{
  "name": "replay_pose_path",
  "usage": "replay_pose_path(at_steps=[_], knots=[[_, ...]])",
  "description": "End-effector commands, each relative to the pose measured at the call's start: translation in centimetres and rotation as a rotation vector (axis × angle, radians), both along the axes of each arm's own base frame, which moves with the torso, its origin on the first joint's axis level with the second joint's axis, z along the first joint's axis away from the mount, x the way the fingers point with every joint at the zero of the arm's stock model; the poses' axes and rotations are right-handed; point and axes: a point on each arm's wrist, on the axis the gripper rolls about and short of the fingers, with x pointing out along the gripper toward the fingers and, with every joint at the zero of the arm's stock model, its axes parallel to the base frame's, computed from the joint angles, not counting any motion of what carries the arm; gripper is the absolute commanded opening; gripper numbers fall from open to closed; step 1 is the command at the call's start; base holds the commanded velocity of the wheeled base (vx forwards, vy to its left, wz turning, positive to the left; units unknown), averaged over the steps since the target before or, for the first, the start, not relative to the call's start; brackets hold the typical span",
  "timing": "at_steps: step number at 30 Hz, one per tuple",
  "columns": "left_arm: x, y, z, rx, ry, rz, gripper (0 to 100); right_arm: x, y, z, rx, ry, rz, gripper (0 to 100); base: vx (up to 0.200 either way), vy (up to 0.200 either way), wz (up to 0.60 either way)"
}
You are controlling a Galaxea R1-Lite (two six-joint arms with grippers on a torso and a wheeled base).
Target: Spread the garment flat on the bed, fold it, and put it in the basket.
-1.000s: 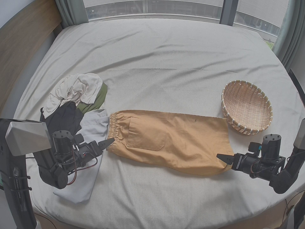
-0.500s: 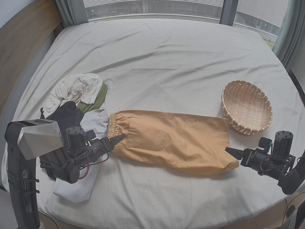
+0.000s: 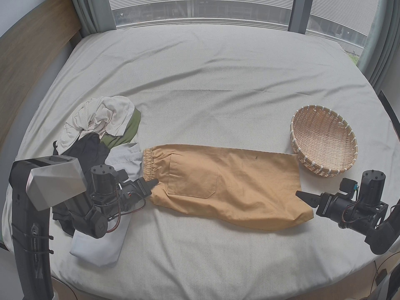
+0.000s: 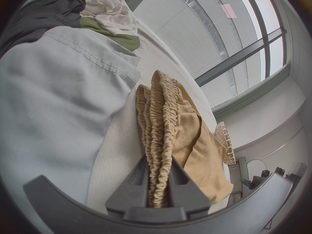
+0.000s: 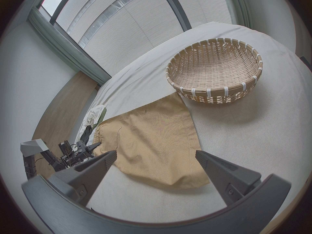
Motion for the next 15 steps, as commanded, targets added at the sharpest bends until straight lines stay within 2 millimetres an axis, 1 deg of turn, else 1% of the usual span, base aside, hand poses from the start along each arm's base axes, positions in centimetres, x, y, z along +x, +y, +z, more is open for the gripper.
replay_pose_path(at_steps=[1, 3, 5, 6, 7, 10, 11, 12, 15], knots=[[-1.9, 0.4, 3.1, -0.038, -0.013, 0.002, 0, 0.1, 0.1, 0.0, 0.0, 0.001, 0.004, 100, 0.0, 0.0, 0.0], [-2.8, 0.6, 4.0, -0.043, -0.013, 0.001, 0, 0.2, 0.1, 0.0, 0.001, -0.003, 0.004, 100, 0.0, 0.0, 0.0], [-3.7, 1.2, 4.6, -0.042, -0.008, 0.007, 0, 0.3, 0.1, 0.1, 0.002, -0.005, 0.004, 100, 0.0, 0.0, 0.0], [-4.5, 1.8, 5.0, -0.037, -0.003, 0.017, 0, 0.3, 0.2, 0.1, 0.003, -0.009, 0.006, 100, 0.0, 0.0, 0.0], [-4.6, 1.9, 5.1, -0.037, -0.002, 0.019, 0, 0.4, 0.2, 0.1, 0.002, -0.008, 0.006, 100, 0.0, 0.0, 0.0], [-6.3, 3.8, 5.5, -0.015, 0.016, 0.061, 0, 0.5, 0.3, 0.2, 0.004, -0.012, 0.011, 100, 0.0, 0.0, 0.0], [-6.4, 4.0, 5.5, -0.014, 0.019, 0.066, 0, 0.5, 0.3, 0.2, 0.005, -0.014, 0.012, 100, 0.0, 0.0, 0.0], [-7.1, 5.0, 5.5, -0.001, 0.027, 0.087, 0, 0.6, 0.4, 0.2, 0.005, -0.017, 0.013, 100, 0.0, 0.0, 0.0], [-8.1, 6.6, 5.0, 0.034, 0.041, 0.124, 0, 0.8, 0.4, 0.3, 0.008, -0.024, 0.013, 100, 0.0, 0.0, 0.0]])
